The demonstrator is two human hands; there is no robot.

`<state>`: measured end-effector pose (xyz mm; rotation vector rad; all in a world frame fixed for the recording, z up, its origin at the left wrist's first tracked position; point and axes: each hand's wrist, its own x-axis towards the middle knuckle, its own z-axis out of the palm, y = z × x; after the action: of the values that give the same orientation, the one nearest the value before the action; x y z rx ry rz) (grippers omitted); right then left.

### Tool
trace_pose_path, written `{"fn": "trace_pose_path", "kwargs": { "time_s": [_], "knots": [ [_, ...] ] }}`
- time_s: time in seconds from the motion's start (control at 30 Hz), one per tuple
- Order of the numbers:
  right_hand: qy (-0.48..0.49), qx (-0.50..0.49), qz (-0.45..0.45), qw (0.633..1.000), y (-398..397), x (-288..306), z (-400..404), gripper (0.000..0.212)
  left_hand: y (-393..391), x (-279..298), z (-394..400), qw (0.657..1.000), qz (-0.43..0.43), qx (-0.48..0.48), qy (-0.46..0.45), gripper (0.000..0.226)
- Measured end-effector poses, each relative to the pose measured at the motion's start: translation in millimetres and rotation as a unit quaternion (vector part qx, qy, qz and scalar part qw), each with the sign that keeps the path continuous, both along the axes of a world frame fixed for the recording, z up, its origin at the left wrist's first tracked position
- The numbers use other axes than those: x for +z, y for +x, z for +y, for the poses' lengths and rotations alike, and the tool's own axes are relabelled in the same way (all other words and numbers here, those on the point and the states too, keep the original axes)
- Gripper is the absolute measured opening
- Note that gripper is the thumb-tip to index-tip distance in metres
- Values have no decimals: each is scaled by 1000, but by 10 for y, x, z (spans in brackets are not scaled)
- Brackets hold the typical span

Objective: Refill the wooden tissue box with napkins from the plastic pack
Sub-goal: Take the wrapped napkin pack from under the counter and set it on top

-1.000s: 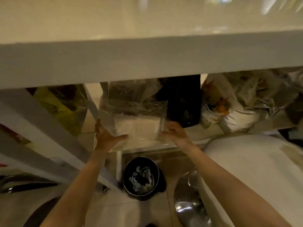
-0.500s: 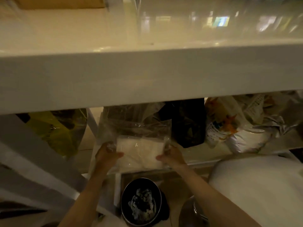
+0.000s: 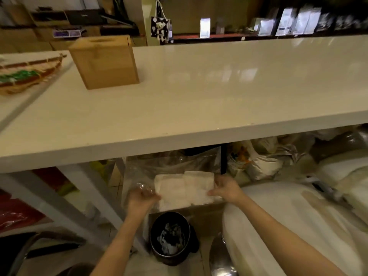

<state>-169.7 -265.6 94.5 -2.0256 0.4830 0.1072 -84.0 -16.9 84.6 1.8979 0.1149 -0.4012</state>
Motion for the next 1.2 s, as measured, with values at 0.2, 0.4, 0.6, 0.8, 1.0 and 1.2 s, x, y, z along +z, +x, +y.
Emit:
{"fn": "trace_pose_path", "kwargs": {
  "time_s": [0.2,0.4,0.6,0.8,1.0,1.2],
  "knots": [
    [-49,23,-28,998,-712,895,-84,32,-778,805,92,997,-72,-27,-23,29],
    [-68,22,-84,994,-1100,1791,-137,35,-1077,1767,111,983,-162,-76,-46,22],
    [-11,12,-154,988,-1136,2560,-156,35,-1007,2563,9,973,-202,-60,-97,23],
    [-3,-14,-203,979,-770,2977,-222,32,-575,2994,-93,961,-249,-39,-113,28],
    [61,-51,-188,979,-181,3147,-433,37,90,3123,-342,962,-251,-40,-101,39],
    [76,-96,-154,981,444,3032,-662,24,700,2975,-599,977,-188,-58,-86,43]
  ]
}}
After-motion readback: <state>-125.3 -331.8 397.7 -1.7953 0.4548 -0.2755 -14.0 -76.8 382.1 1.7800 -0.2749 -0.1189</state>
